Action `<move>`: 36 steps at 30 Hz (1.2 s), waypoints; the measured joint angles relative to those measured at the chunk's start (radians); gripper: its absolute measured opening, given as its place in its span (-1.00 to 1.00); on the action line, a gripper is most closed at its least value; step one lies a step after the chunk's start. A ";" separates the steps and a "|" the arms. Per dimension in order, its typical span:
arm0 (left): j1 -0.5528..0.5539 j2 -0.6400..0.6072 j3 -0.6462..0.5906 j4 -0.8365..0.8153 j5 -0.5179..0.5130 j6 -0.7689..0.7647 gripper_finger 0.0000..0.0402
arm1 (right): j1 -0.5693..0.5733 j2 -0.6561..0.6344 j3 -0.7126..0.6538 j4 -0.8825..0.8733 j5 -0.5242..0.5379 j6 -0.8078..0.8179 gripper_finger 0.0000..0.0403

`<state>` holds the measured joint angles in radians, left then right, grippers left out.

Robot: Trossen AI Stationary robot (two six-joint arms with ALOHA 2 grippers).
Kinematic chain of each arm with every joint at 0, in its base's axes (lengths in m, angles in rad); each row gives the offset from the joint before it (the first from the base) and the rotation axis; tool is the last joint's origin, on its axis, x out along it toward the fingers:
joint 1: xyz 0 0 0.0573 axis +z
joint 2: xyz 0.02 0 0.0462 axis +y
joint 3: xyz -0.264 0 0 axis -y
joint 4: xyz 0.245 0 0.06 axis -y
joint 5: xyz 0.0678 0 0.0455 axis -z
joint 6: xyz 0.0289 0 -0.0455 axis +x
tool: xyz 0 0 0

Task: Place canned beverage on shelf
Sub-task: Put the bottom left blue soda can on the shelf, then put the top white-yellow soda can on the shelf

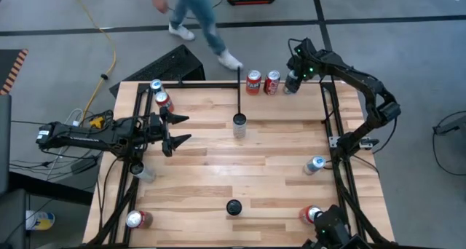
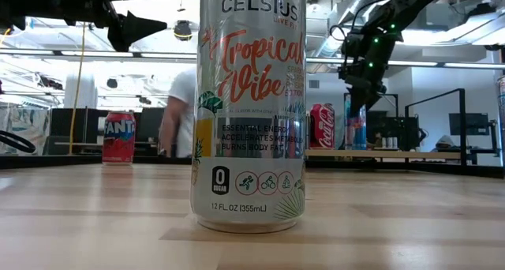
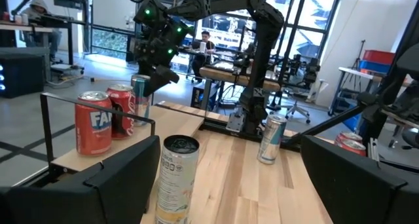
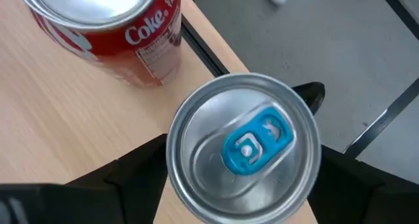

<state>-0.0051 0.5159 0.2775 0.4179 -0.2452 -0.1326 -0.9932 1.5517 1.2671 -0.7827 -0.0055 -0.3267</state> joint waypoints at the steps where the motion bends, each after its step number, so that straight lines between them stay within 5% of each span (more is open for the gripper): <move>1: 0.000 0.000 0.000 0.000 0.001 0.000 0.77 | 0.000 0.000 0.000 0.004 0.000 0.000 0.68; 10: 0.000 0.000 0.001 -0.002 0.000 0.000 0.77 | 0.000 0.000 0.070 -0.040 0.001 0.003 0.69; 23: 0.000 0.000 0.028 -0.021 0.003 0.020 0.77 | 0.050 -0.001 0.339 -0.159 -0.006 0.035 0.69; 31: 0.000 0.000 0.029 -0.034 0.003 0.042 0.77 | 0.252 -0.024 0.380 -0.257 -0.272 0.066 0.69; 36: 0.000 0.000 0.029 -0.069 0.003 0.042 0.77 | 0.465 -0.056 0.380 -0.253 -0.306 0.100 0.69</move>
<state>-0.0048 0.5159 0.3065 0.3489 -0.2420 -0.0902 -0.5281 1.4955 1.6470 -1.0358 -0.3117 -0.2265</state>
